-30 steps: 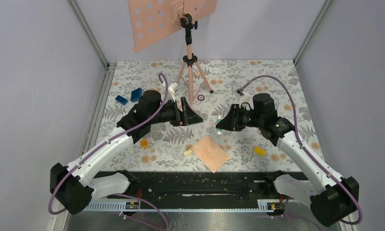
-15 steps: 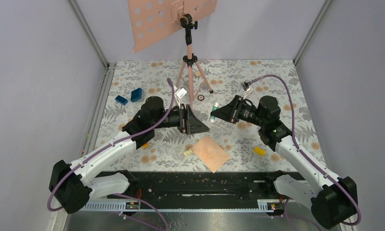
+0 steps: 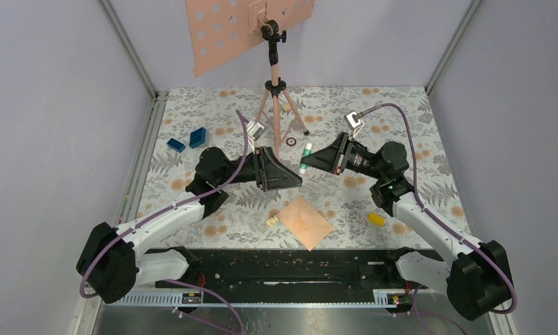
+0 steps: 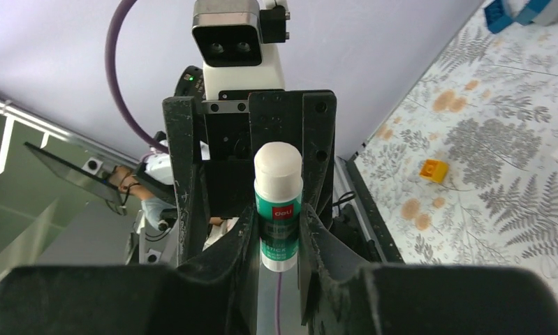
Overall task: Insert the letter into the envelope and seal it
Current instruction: Screw the solid glue.
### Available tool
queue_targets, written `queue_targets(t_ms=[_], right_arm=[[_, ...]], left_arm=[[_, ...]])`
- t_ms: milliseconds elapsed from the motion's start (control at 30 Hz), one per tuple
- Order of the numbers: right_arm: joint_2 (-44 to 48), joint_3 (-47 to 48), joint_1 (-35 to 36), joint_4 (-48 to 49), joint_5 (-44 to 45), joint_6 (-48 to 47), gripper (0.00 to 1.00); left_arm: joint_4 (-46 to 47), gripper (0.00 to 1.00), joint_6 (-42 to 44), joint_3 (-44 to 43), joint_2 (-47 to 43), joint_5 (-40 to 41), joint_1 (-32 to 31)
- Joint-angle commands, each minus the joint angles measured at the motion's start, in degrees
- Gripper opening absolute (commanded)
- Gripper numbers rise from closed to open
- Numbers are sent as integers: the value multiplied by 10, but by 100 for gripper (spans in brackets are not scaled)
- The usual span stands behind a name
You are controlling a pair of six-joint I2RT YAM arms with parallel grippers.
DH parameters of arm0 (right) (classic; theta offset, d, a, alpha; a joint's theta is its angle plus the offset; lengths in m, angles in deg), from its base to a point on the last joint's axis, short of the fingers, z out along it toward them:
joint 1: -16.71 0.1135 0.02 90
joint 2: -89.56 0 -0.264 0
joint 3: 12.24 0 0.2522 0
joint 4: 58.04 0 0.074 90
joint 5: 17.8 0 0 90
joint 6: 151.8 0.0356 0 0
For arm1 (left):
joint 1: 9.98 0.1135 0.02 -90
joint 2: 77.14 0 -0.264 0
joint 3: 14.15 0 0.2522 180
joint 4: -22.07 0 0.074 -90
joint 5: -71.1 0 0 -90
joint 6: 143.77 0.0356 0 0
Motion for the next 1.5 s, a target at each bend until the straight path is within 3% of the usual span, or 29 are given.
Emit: queue_targets(t_ms=[0, 267, 400, 467, 600, 667, 767, 1100, 1467], right_arm=[[-10, 6, 4, 112, -40, 51, 0], [-12, 6, 4, 137, -49, 70, 0], [-3, 10, 6, 79, -36, 48, 0], [16, 25, 9, -42, -9, -9, 0], [64, 102, 28, -348, 109, -172, 0], [70, 124, 30, -407, 142, -188, 0], [68, 155, 42, -498, 191, -204, 0], [41, 248, 124, -653, 360, -179, 0], [22, 270, 154, -661, 381, -160, 0]], left_arm=[[120, 68, -46, -1, 2, -29, 3], [230, 61, -122, 4, 38, -15, 4], [193, 58, -107, -5, 48, 0, 2], [123, 58, -63, -15, 28, 17, 0], [-178, 69, 108, -78, -24, 95, -16], [-303, 72, 189, -123, -34, 144, -28], [-410, 73, 258, -167, -33, 193, -40], [-569, 69, 362, -272, 5, 351, -128], [-599, 57, 376, -284, 16, 448, -176]])
